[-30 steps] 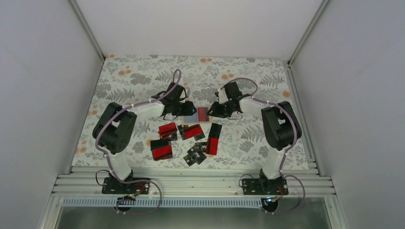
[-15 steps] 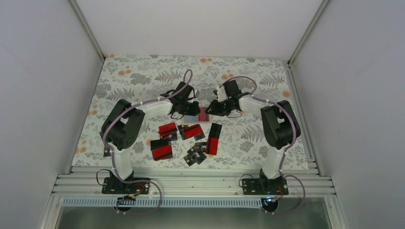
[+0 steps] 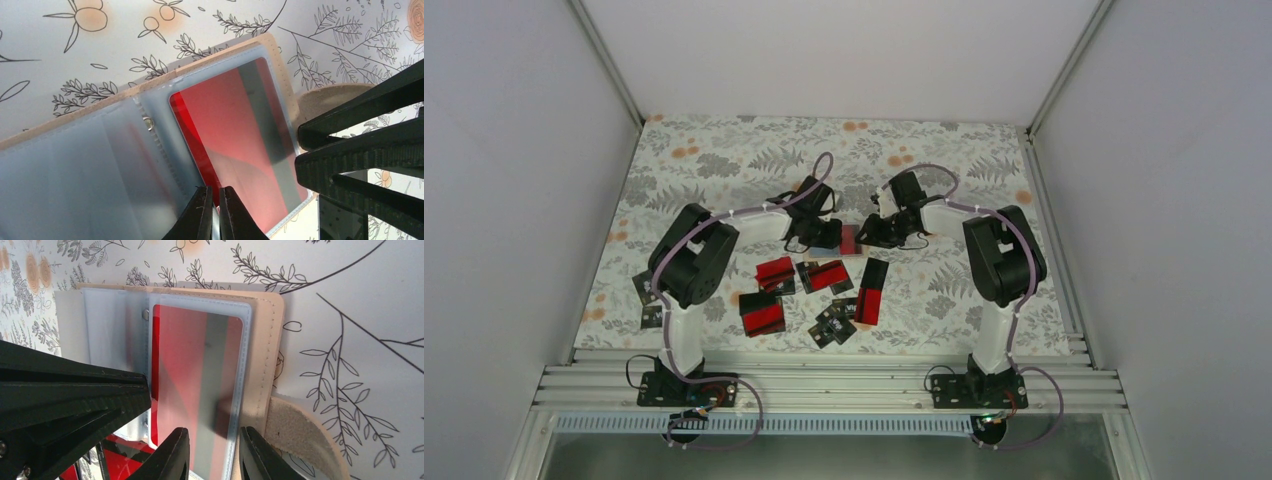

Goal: Put the credit cards into the card holder

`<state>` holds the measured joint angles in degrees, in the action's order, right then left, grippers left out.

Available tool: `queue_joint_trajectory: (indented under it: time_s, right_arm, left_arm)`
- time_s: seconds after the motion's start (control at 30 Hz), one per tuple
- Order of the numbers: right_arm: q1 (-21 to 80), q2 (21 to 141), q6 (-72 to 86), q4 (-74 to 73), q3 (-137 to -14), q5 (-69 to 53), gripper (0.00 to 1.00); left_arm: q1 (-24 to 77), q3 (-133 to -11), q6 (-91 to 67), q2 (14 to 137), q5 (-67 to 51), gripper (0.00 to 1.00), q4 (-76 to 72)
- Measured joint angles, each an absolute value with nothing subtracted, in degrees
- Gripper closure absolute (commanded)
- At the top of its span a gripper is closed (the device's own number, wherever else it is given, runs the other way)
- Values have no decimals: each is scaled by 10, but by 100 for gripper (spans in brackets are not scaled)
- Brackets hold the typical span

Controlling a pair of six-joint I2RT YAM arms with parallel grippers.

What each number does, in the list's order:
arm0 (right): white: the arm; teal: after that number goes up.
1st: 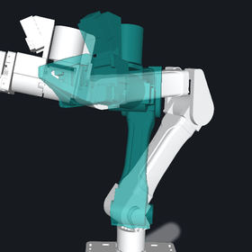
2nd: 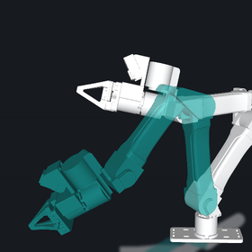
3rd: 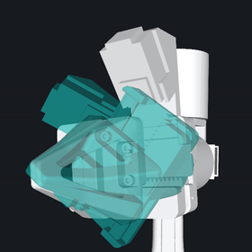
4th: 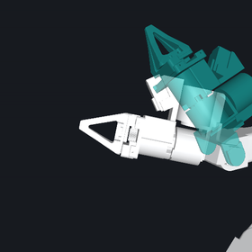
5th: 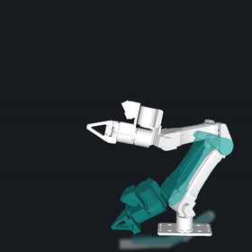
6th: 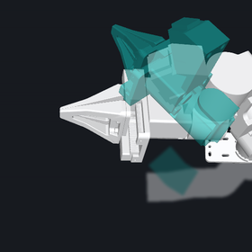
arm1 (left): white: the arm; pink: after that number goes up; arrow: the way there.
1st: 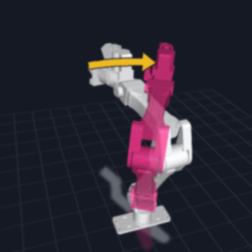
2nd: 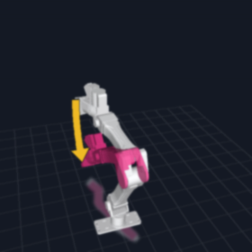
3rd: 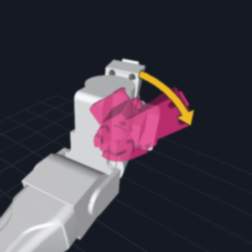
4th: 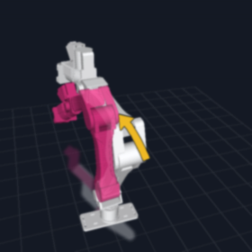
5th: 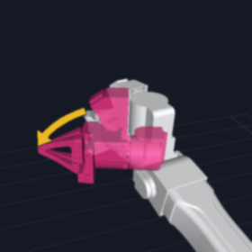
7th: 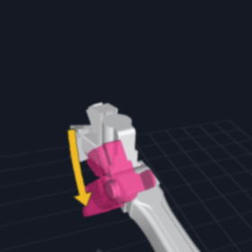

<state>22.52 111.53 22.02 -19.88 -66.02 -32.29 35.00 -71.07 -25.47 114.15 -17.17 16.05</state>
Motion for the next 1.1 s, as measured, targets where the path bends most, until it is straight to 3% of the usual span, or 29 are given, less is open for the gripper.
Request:
queue_joint_trajectory:
  time_s: [0.6,1.1]
  right_arm:
    - [225,1122,227,-200,-667,-335,70]
    - [225,1126,229,-200,-668,-355,73]
  left_arm:
    - [353,-720,-250,1154,-166,98,162]
    - [355,-716,-252,1153,-162,98,153]
